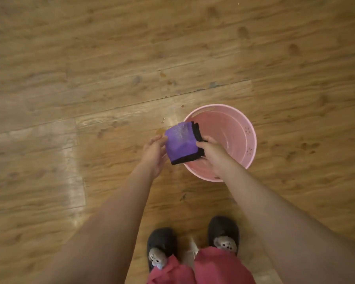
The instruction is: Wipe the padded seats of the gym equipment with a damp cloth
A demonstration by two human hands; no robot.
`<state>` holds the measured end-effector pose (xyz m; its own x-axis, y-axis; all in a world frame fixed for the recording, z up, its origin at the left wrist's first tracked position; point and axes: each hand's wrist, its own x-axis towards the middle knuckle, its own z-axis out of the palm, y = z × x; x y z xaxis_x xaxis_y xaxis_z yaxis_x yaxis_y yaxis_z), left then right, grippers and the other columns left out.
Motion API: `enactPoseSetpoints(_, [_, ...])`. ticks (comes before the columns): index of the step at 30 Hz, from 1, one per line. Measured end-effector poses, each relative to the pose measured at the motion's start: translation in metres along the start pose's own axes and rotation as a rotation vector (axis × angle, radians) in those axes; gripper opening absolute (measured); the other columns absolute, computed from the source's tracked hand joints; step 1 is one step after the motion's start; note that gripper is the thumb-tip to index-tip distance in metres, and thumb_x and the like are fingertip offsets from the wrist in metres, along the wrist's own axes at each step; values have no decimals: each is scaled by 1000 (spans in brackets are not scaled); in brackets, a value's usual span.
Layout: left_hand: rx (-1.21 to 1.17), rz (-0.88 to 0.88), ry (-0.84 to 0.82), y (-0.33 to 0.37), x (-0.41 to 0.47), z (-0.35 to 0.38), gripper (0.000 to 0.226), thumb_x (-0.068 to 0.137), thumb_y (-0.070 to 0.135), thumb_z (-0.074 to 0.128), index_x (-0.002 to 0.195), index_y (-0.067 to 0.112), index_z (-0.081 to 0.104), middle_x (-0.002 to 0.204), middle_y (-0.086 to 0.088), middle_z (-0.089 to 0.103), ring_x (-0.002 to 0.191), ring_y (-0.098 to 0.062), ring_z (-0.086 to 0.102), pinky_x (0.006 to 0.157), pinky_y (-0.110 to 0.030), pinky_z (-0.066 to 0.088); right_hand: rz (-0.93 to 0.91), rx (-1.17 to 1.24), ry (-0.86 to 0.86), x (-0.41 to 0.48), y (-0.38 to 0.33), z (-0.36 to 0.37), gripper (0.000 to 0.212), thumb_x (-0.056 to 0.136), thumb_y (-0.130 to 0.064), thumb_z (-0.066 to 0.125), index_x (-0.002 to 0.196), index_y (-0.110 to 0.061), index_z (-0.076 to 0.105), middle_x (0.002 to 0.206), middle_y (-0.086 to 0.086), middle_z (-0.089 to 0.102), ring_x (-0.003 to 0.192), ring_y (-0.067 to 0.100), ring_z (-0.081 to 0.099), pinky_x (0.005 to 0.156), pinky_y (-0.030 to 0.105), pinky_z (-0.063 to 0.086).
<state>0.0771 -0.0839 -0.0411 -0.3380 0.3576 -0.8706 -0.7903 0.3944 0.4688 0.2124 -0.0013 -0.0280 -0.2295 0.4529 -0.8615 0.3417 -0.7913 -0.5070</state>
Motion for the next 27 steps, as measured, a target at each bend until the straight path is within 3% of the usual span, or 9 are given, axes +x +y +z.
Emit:
enactPoseSetpoints(3, [270, -190, -65, -19, 4, -4, 13, 96, 21, 51, 103, 14, 59, 93, 0, 64, 78, -13, 61, 72, -29, 47, 111, -95, -20, 4, 12, 0, 18, 95, 3, 45, 103, -7, 58, 81, 9, 62, 71, 21, 60, 54, 23, 53])
enactPoseSetpoints(4, [338, -216, -65, -24, 2, -5, 13, 97, 27, 51, 101, 17, 59, 94, 1, 64, 83, -14, 60, 73, -30, 46, 131, -120, -22, 3, 15, -2, 18, 95, 2, 45, 102, -8, 58, 82, 10, 63, 68, 19, 58, 52, 20, 52])
enactPoseSetpoints(8, [424, -161, 1, -26, -2, -7, 25, 98, 33, 50, 114, 16, 56, 104, -4, 64, 89, -19, 64, 70, -30, 49, 84, -375, 4, 6, 20, -11, 13, 91, -13, 55, 102, -18, 59, 102, 3, 61, 92, 20, 56, 92, 38, 49])
enactPoseSetpoints(12, [543, -86, 108, -14, -14, -4, 18, 98, 26, 50, 109, 12, 51, 99, -5, 61, 78, -17, 58, 62, -28, 42, 58, -504, 46, -3, 9, -20, 43, 87, -20, 60, 129, -19, 54, 127, 4, 56, 116, 27, 53, 93, 33, 44])
enactPoseSetpoints(16, [670, 42, 198, 5, -35, 2, 12, 94, 20, 54, 99, 10, 52, 88, -3, 56, 80, -21, 53, 55, -28, 35, 25, -655, 51, -27, -12, -27, 47, 90, -21, 56, 137, -20, 48, 140, 6, 46, 130, 29, 40, 104, 35, 38])
enactPoseSetpoints(18, [692, 60, 186, 15, -53, 6, 14, 91, 21, 57, 99, 10, 54, 92, -6, 56, 84, -23, 53, 55, -28, 34, 2, -680, 47, -47, -24, -28, 45, 90, -20, 55, 135, -19, 51, 140, 7, 47, 129, 28, 41, 105, 34, 38])
enactPoseSetpoints(22, [742, 50, 161, 6, -67, 14, 22, 90, 19, 62, 102, 7, 49, 96, -12, 49, 78, -22, 49, 59, -27, 34, -67, -691, -47, -73, -30, -18, 35, 90, -14, 56, 125, -12, 57, 128, 11, 58, 104, 23, 53, 89, 30, 43])
enactPoseSetpoints(24, [795, 81, 193, -2, -65, 19, 34, 92, 18, 60, 119, 1, 48, 108, -12, 51, 95, -25, 51, 73, -25, 34, -152, -703, -35, -71, -23, -13, 35, 90, -12, 55, 125, -11, 57, 128, 9, 58, 110, 23, 53, 84, 24, 38])
enactPoseSetpoints(27, [905, 239, 184, -13, -64, 18, 44, 92, 19, 59, 130, 1, 46, 124, -11, 54, 116, -27, 53, 80, -24, 36, -290, -752, 29, -68, -5, -15, 36, 90, -11, 54, 126, -10, 57, 130, 7, 55, 116, 22, 52, 80, 21, 34])
